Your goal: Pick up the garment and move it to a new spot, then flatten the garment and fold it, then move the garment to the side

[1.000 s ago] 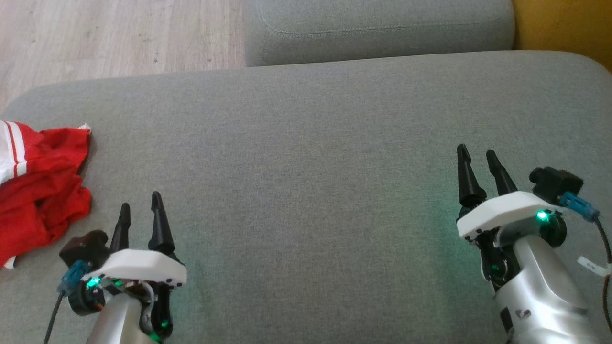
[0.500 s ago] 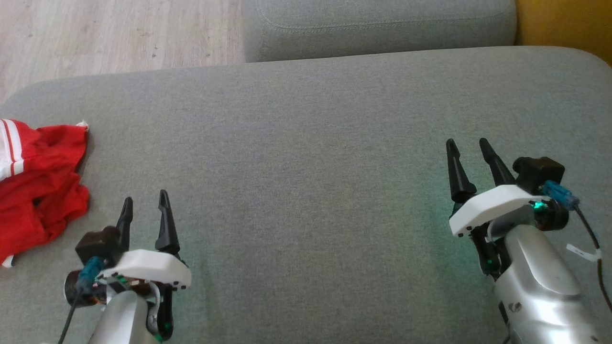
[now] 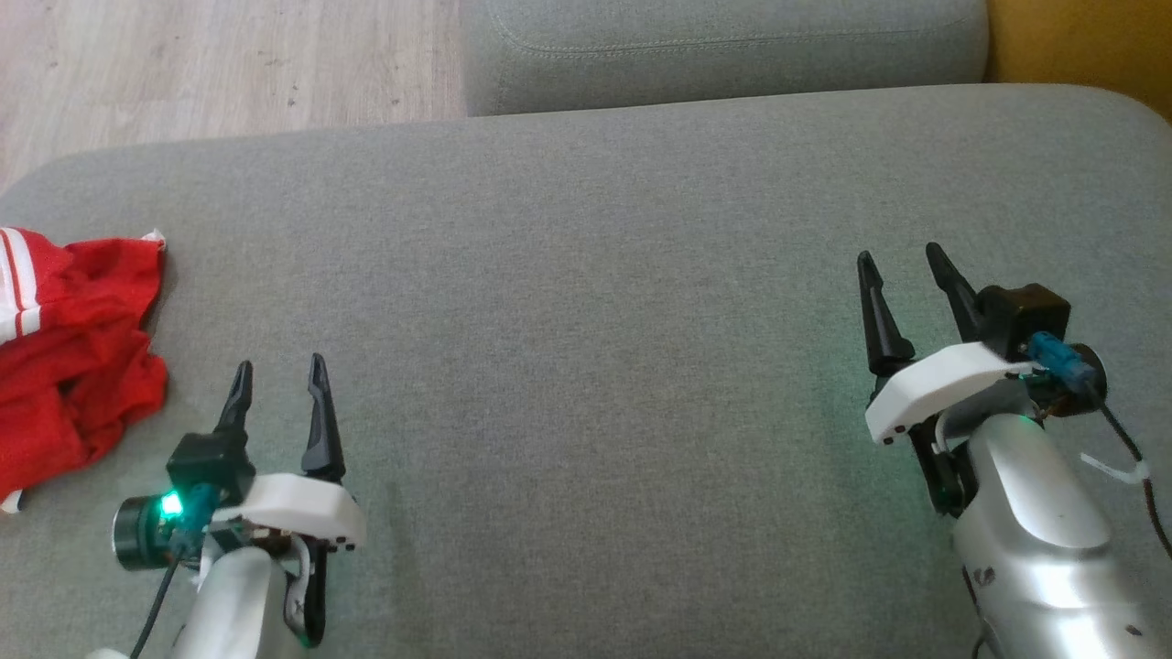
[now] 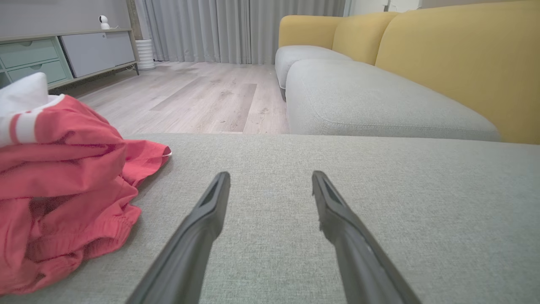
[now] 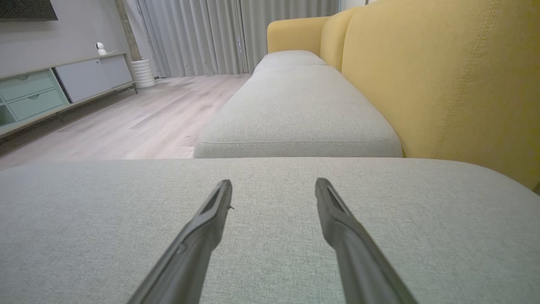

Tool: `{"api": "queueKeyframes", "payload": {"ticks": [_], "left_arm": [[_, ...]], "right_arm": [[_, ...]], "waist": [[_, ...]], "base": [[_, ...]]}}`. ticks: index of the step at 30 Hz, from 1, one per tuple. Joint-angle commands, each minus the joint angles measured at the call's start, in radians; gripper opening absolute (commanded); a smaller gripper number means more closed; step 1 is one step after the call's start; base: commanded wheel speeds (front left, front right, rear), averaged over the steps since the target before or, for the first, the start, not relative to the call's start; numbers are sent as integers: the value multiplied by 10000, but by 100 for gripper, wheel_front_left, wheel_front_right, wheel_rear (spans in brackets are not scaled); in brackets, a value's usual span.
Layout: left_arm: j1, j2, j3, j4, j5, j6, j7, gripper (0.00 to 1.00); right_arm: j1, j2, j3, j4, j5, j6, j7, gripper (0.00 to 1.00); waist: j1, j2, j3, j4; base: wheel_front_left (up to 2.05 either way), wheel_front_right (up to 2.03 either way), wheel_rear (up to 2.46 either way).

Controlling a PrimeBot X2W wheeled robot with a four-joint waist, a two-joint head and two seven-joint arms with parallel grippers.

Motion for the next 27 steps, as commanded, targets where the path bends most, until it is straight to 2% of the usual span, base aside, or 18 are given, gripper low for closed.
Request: {"api": "queueKeyframes", "payload": {"ticks": [1,5,17,22,27], "left_arm": [[-503,161,422,-195,366,66,-191,100],[-513,113,619,-180,713,92,-302,100],[-385,-65,1054,-300,663,182,-302,100],[-326,-148,1173,-334,660,191,-302,100],[-250,-215,1196,-383,693,160,-302,100]], "right_arm": [[-466,83,134,-162,-405,74,-199,100],[-482,142,-28,-116,-822,77,-310,100],[-170,324,-200,-332,-808,77,-310,100],[-7,321,185,-478,-735,77,-310,100],[235,356,728,-582,-560,77,-310,100]], "waist": [[0,0,2,-11],[0,0,10,-18],[0,0,72,144],[0,0,87,831],[0,0,26,2046]], "base": [[0,0,0],[0,0,0],[0,0,0],[0,0,0],[0,0,0]]}}
